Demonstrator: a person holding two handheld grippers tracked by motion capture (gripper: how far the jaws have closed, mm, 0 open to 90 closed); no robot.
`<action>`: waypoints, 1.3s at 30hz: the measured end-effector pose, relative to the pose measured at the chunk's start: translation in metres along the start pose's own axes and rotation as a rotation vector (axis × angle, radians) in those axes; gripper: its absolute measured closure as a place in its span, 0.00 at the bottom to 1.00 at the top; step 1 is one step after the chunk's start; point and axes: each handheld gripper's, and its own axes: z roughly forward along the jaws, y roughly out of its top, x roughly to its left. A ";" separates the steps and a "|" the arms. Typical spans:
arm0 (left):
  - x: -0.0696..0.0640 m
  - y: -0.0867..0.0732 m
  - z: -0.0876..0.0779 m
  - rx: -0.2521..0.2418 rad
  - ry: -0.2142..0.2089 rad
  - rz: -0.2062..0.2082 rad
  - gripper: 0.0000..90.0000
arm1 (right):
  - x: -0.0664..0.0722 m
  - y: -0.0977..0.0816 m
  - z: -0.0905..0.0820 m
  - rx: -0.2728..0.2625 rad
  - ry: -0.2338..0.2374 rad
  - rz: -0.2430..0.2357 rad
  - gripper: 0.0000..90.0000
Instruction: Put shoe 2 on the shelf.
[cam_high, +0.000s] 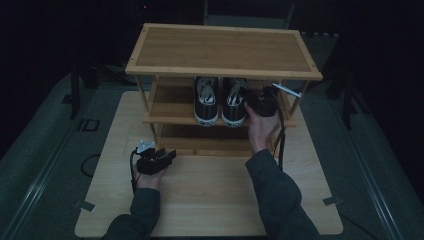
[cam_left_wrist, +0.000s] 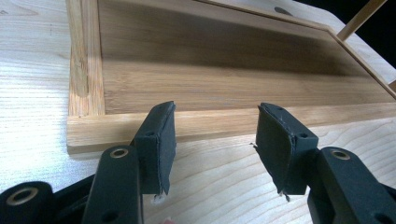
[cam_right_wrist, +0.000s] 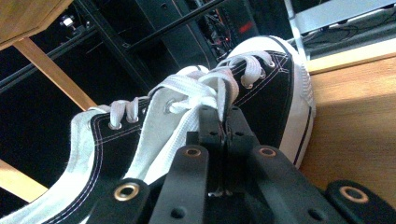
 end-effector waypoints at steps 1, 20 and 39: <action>0.000 0.000 0.000 0.000 0.000 0.002 0.54 | 0.000 0.000 0.000 0.000 0.000 0.000 0.98; 0.001 0.001 0.000 -0.002 -0.001 -0.004 0.54 | 0.003 -0.003 0.004 -0.026 -0.047 -0.004 0.98; 0.000 0.001 0.003 0.004 -0.004 0.000 0.53 | 0.005 -0.006 0.005 -0.044 -0.058 -0.012 0.98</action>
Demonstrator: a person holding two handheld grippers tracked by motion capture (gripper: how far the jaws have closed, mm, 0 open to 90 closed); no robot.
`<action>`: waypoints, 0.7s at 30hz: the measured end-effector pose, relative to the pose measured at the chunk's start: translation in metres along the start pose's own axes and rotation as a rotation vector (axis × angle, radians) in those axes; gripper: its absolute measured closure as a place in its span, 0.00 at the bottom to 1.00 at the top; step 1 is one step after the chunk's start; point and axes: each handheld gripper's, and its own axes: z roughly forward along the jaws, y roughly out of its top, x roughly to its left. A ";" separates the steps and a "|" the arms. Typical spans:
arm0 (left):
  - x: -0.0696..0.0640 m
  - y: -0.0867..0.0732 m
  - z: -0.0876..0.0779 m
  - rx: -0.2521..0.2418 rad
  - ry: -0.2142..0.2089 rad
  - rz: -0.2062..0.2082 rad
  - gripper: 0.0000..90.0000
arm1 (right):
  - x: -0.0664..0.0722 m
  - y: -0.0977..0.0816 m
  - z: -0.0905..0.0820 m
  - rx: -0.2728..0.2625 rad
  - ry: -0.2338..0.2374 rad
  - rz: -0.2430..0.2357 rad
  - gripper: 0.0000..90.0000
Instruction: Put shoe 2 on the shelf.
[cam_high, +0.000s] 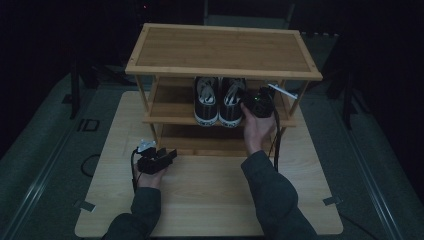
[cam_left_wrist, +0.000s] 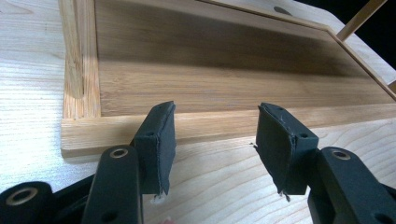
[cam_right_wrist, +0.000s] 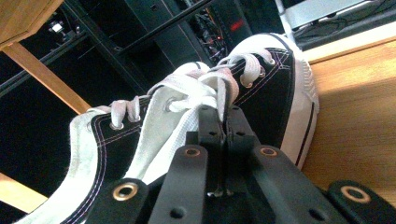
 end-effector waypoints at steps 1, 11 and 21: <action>0.000 0.000 0.000 -0.001 0.000 0.000 0.53 | 0.000 0.000 0.000 -0.002 -0.002 -0.002 0.98; 0.000 0.000 0.000 0.003 -0.002 -0.001 0.53 | 0.003 -0.002 0.001 -0.022 -0.023 -0.015 0.97; 0.001 0.000 -0.001 0.001 0.002 -0.006 0.53 | 0.002 0.001 -0.003 -0.025 0.010 -0.091 0.84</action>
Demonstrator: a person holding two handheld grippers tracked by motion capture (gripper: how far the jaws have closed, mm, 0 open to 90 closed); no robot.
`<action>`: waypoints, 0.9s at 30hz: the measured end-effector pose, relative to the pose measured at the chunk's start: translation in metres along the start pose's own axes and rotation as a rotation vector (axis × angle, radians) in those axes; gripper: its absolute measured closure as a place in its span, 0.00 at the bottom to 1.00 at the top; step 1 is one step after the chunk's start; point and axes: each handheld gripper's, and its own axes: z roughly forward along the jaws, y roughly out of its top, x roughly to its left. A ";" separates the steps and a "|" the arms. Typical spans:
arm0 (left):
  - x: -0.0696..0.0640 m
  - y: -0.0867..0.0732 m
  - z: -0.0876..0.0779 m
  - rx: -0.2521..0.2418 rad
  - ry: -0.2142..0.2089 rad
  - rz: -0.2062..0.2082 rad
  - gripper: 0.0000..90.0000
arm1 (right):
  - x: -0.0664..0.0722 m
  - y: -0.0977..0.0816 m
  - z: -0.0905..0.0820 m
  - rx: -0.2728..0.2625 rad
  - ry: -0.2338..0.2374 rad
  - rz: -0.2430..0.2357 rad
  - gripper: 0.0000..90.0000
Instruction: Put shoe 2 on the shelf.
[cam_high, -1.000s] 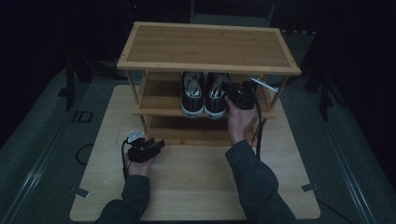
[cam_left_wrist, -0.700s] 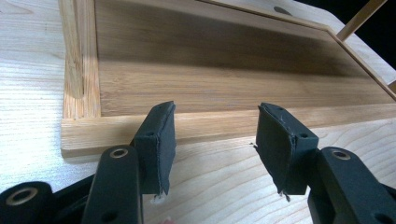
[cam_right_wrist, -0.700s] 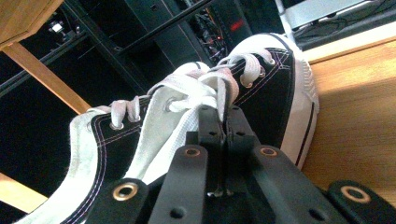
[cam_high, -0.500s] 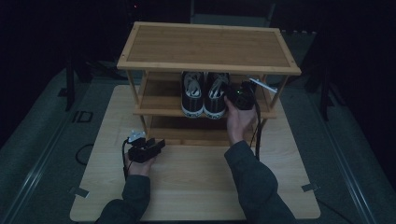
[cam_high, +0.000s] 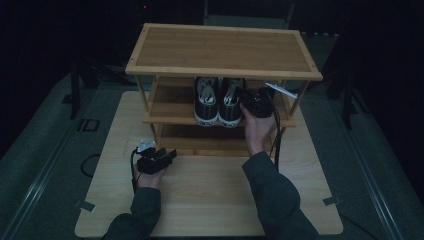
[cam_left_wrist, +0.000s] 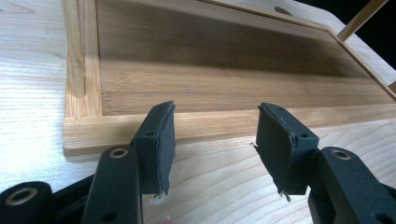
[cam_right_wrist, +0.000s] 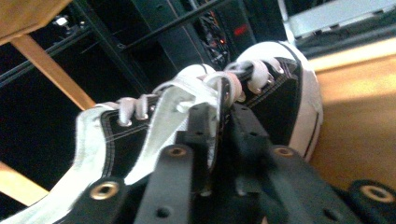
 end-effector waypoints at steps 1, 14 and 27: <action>0.000 0.000 0.000 0.000 0.000 0.000 0.53 | 0.001 0.000 -0.001 0.001 -0.001 -0.010 0.83; 0.000 0.000 0.000 0.000 0.001 -0.001 0.53 | -0.002 0.007 -0.022 0.031 0.015 -0.054 0.73; 0.001 0.000 -0.001 -0.004 0.003 -0.002 0.53 | -0.011 -0.004 -0.054 -0.001 0.001 -0.146 0.71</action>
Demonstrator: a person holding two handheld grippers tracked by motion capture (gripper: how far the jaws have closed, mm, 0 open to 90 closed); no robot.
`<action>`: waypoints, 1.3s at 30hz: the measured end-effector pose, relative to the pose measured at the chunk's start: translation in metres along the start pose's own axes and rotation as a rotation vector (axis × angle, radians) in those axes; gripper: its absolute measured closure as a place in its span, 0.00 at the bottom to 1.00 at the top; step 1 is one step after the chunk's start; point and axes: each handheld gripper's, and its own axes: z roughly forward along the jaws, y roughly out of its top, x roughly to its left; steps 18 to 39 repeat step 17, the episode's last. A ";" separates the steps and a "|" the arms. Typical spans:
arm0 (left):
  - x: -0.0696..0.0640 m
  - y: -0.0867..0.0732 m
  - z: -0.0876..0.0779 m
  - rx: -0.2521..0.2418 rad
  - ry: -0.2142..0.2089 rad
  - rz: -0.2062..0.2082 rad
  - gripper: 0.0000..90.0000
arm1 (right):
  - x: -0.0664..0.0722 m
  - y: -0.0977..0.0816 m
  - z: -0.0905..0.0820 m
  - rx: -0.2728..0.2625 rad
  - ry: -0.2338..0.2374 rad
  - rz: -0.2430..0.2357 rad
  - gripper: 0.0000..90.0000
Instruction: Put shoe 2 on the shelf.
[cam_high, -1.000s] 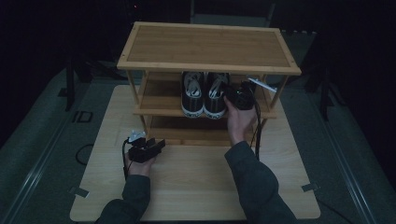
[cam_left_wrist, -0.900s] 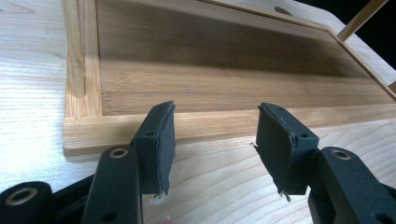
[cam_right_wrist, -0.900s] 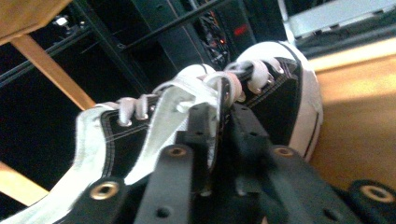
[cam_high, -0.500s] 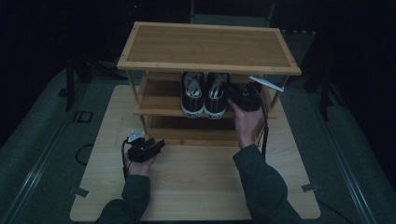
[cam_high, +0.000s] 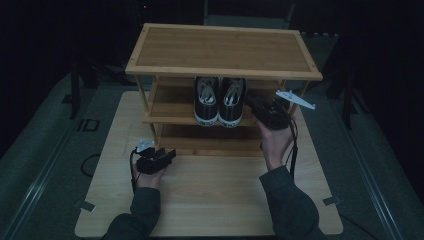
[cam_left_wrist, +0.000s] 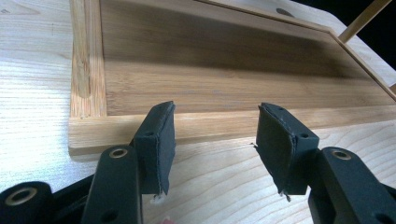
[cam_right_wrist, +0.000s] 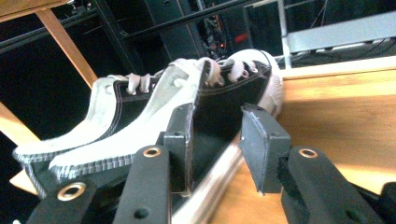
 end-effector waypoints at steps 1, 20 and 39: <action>0.000 0.000 0.000 0.001 0.001 0.001 0.53 | -0.001 -0.005 -0.009 -0.008 -0.004 -0.030 0.70; 0.000 0.000 0.000 0.003 0.005 0.004 0.53 | -0.005 -0.056 -0.063 0.032 0.021 -0.246 0.65; 0.000 0.000 0.000 0.003 0.005 0.004 0.53 | -0.005 -0.056 -0.063 0.032 0.021 -0.246 0.65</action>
